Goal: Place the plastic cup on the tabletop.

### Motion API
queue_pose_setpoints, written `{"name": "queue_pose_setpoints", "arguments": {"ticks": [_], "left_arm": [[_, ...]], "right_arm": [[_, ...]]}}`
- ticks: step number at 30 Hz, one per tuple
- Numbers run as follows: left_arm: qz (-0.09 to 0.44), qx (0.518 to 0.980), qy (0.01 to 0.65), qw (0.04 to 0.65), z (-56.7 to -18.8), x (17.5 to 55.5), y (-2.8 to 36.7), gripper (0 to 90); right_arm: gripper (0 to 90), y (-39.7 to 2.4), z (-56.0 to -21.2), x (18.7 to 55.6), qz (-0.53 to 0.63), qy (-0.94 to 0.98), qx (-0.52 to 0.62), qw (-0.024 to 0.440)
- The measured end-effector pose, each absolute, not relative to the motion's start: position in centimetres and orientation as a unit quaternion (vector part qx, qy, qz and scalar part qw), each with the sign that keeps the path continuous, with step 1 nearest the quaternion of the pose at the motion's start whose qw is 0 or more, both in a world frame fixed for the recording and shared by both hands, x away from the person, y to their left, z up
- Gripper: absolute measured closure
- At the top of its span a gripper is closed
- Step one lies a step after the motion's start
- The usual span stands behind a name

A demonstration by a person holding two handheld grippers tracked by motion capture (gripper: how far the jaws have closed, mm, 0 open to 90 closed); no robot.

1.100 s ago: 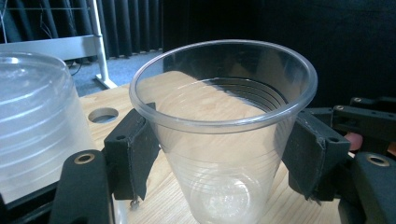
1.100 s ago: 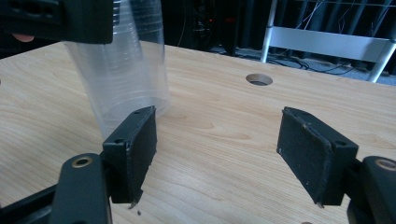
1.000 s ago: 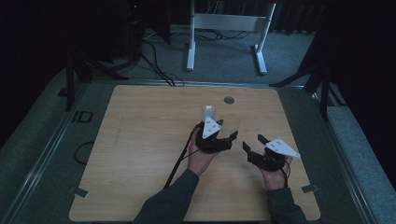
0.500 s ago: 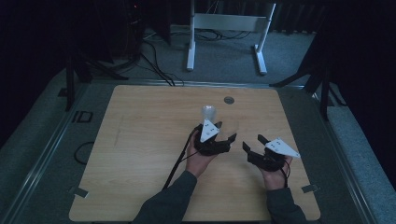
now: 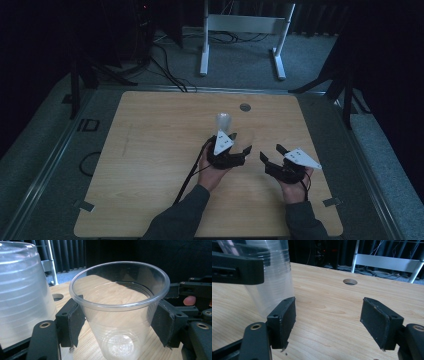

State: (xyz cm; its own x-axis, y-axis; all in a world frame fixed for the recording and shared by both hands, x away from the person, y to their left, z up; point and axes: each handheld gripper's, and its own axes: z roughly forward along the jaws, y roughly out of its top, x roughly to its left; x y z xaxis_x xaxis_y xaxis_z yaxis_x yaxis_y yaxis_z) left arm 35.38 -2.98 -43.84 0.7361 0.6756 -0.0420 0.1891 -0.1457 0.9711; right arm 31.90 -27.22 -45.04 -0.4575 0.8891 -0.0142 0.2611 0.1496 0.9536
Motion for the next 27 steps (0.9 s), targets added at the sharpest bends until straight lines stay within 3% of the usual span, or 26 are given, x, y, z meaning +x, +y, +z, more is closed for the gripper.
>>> {"name": "queue_pose_setpoints", "arguments": {"ticks": [27], "left_arm": [[0.219,0.738,0.302,0.562,-46.2,35.3,-3.4,30.4]], "right_arm": [[28.3,-27.4,-45.0,31.8,0.503,0.688,0.419,0.313]]}}
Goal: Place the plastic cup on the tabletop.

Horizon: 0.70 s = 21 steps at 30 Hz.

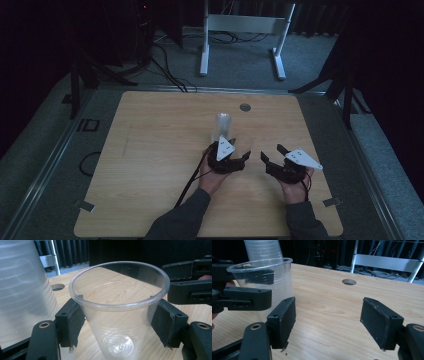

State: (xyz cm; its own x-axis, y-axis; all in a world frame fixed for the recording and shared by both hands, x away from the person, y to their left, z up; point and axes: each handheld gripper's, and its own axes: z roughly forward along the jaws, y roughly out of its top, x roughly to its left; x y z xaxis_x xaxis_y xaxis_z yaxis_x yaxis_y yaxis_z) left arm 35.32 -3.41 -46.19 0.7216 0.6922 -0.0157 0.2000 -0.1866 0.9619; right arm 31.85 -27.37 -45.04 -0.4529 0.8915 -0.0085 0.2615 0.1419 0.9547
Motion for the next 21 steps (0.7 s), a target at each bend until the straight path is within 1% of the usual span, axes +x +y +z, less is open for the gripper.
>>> {"name": "queue_pose_setpoints", "arguments": {"ticks": [21], "left_arm": [[0.224,0.748,0.299,0.549,-47.19,35.29,-3.66,30.1]], "right_arm": [[28.3,-27.4,-45.06,31.86,0.504,0.686,0.421,0.313]]}}
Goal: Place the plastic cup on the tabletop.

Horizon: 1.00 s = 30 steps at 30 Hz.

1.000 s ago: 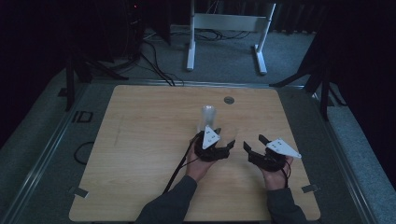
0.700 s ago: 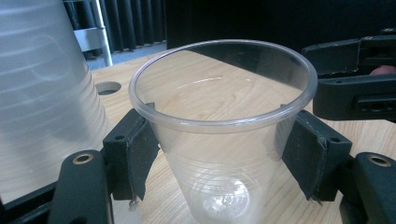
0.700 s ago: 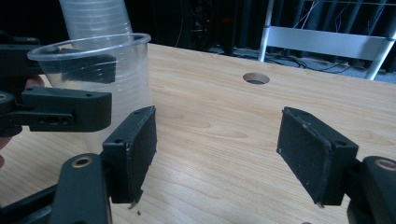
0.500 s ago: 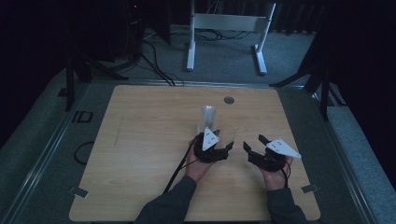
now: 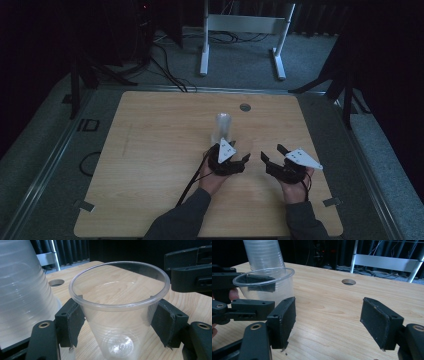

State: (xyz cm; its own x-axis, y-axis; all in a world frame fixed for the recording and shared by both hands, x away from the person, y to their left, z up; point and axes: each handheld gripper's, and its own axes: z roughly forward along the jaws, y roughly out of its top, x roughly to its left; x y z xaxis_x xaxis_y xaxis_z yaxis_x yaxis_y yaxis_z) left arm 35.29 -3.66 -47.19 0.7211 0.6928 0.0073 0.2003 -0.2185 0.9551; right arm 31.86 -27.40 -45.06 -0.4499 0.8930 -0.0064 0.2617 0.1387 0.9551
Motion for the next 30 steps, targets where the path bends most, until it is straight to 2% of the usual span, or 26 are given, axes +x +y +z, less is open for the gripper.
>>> {"name": "queue_pose_setpoints", "arguments": {"ticks": [30], "left_arm": [[0.218,0.758,0.299,0.536,-48.6,35.2,-3.8,29.5]], "right_arm": [[28.3,-27.3,-45.1,31.9,0.503,0.688,0.419,0.313]]}}
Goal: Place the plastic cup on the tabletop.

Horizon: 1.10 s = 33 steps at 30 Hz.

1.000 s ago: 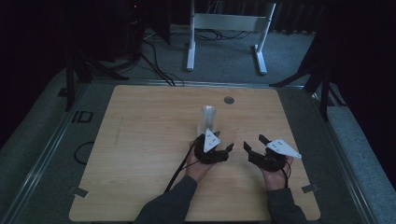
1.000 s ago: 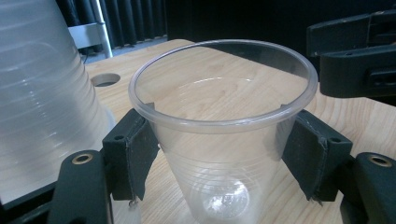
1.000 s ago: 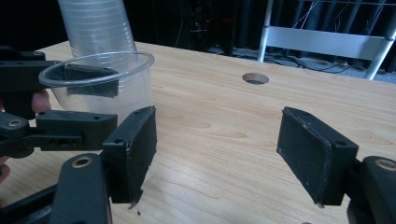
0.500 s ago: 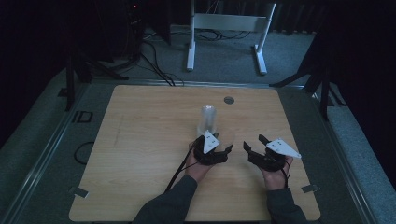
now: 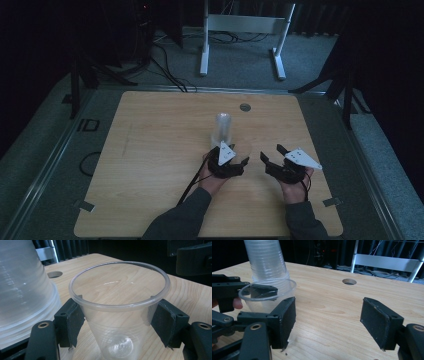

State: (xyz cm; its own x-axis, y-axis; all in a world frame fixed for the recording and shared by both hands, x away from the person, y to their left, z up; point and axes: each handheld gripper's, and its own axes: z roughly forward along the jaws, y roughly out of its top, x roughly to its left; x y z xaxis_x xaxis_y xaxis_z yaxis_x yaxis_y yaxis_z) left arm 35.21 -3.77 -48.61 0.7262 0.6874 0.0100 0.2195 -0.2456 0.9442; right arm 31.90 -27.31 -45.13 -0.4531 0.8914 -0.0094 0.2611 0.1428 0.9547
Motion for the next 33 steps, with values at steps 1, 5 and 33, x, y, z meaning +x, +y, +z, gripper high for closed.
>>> {"name": "queue_pose_setpoints", "arguments": {"ticks": [1,5,33], "left_arm": [[0.218,0.76,0.298,0.535,-48.64,35.2,-3.77,29.5],[0.215,0.76,0.299,0.535,-48.78,35.28,-3.8,29.3],[0.198,0.782,0.3,0.51,-49.53,35.07,-3.43,18.5]], "right_arm": [[28.3,-27.33,-45.13,31.9,0.503,0.688,0.419,0.313],[28.3,-27.32,-45.12,31.89,0.503,0.688,0.419,0.314],[28.3,-27.34,-45.12,31.86,0.503,0.688,0.419,0.314]]}}
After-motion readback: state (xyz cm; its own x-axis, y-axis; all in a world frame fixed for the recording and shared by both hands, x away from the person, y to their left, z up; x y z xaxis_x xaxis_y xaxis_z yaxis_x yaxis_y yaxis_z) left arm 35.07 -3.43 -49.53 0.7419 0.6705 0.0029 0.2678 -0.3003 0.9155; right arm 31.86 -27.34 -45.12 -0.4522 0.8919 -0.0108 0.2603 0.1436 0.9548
